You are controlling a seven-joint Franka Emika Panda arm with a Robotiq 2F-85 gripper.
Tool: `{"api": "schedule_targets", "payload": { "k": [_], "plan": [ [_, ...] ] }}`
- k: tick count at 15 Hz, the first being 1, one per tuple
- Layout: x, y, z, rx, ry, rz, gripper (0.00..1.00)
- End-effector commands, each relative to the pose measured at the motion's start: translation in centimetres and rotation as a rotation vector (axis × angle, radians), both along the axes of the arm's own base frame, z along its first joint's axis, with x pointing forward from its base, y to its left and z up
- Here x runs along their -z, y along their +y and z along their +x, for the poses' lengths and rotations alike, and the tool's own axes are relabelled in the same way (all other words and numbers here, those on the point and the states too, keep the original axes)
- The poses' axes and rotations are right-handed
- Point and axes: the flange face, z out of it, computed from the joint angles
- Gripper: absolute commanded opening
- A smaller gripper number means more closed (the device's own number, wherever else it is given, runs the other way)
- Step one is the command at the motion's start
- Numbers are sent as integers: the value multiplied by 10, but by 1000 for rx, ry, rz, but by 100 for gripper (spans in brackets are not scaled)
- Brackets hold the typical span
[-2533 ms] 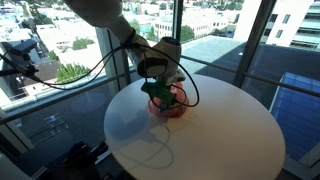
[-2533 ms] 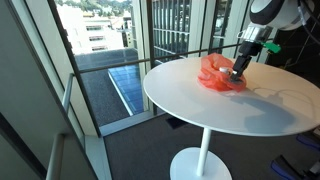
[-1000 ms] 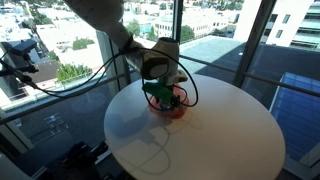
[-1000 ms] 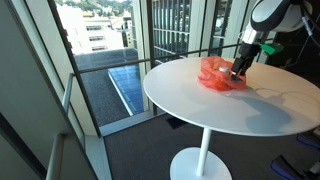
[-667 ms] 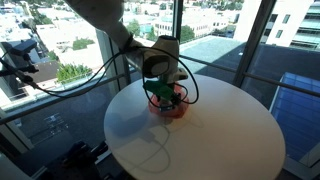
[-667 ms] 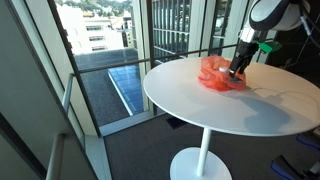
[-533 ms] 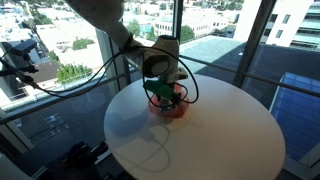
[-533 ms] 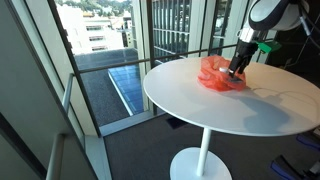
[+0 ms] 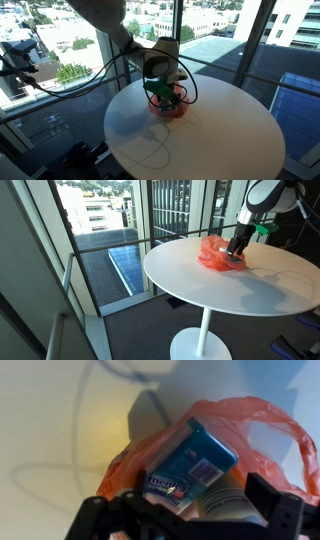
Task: Put the white bottle in the plastic bag, remove the blue container from the plastic bag and put it on the table
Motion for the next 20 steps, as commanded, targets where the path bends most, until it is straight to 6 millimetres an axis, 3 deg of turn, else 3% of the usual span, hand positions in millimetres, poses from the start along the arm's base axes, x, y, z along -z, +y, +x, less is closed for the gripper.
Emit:
{"api": "schedule_targets", "payload": {
  "k": [1,8,20],
  "plan": [
    [2,-2,7,21,14,-19,100],
    [10,5,7,33,32,-8,100],
    [6,14,9,137,35,-14,100]
  ]
}}
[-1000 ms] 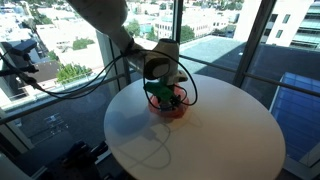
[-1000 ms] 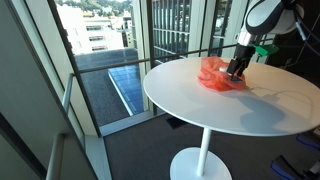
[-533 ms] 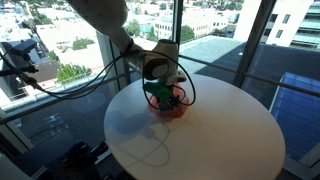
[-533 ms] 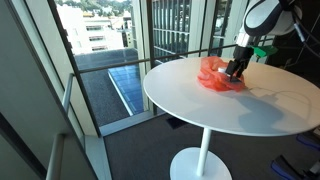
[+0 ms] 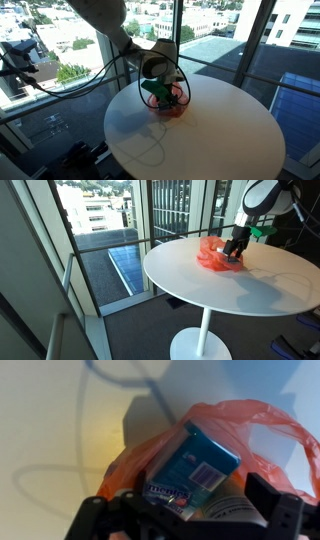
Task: Put the white bottle in the plastic bag, remove the blue container from the plastic bag and put it on the table
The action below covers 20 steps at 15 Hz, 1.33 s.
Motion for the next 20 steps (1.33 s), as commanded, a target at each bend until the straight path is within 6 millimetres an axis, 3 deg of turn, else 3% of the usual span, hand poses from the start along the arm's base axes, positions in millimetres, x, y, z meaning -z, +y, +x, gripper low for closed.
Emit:
{"api": "schedule_targets", "payload": {
  "k": [1,19,20],
  "plan": [
    [-3,1,5,51,16,-20,100],
    [11,4,-1,67,49,-37,100],
    [12,4,-1,67,50,-40,83]
  ]
}}
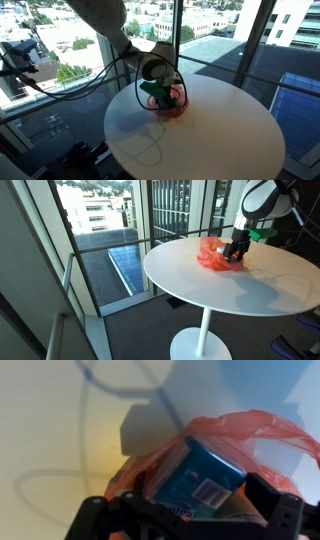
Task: Put the white bottle in the plastic bag, remove the blue container from the plastic bag and put it on the table
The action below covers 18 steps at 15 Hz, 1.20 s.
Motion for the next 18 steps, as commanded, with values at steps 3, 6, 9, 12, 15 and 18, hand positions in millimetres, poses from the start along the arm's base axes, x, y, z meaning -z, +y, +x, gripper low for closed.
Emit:
{"api": "schedule_targets", "payload": {
  "k": [3,6,9,12,15,18],
  "plan": [
    [-2,1,2,3,11,-35,56],
    [-9,5,2,-8,5,-49,45],
    [-19,13,2,-28,-8,-56,44],
    [-32,21,4,-47,-32,-58,44],
    [-45,29,5,-66,-63,-59,44],
    [-58,35,6,-84,-100,-54,44]
  ]
}}
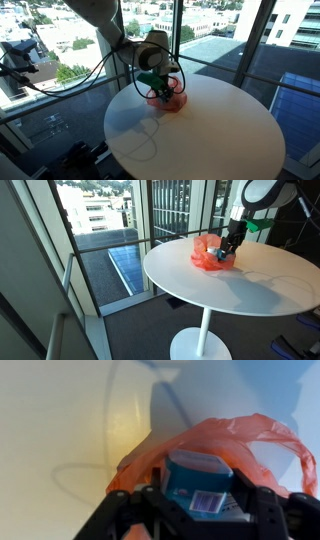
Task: Put the white bottle in the plastic bag, remove the blue container from the plastic bag and put it on the table
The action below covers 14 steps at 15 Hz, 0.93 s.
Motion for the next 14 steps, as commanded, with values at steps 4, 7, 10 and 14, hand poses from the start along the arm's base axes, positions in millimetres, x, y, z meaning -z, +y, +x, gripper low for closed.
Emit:
{"api": "schedule_targets", "payload": {
  "k": [4,7,10,14],
  "plan": [
    [-35,17,-10,-42,-55,14,44],
    [-48,29,-20,-75,-66,21,44],
    [-61,31,-37,-73,-70,19,44],
    [-75,19,-69,-40,-75,8,44]
  ]
}}
